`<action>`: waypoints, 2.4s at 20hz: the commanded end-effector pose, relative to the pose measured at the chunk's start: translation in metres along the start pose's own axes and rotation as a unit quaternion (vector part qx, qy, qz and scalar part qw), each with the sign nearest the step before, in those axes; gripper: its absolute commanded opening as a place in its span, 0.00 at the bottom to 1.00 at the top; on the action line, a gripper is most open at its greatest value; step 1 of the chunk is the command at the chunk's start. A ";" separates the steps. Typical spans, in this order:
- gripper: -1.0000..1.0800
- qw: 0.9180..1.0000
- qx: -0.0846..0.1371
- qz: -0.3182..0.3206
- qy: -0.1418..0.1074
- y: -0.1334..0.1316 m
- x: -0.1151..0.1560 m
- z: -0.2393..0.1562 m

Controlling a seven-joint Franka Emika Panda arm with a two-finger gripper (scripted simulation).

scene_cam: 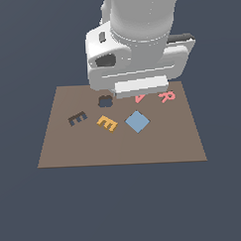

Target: Insert a designated object into the corresponding slot on a board.

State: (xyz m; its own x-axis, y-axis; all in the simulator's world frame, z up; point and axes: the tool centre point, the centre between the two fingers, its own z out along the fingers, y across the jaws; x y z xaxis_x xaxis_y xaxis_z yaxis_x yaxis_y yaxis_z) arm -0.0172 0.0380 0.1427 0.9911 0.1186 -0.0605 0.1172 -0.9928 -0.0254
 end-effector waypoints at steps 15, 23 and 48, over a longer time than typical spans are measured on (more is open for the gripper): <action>0.96 0.998 -0.003 -0.060 0.003 0.013 0.000 0.012; 0.96 0.989 -0.008 -0.148 0.007 0.032 0.002 0.030; 0.96 0.908 -0.024 -0.417 0.021 0.086 0.037 0.086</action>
State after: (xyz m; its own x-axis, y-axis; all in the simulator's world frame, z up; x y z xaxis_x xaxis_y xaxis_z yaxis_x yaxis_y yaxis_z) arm 0.0223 -0.0408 0.0538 0.5723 0.8201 -0.0022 0.8201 -0.5723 -0.0025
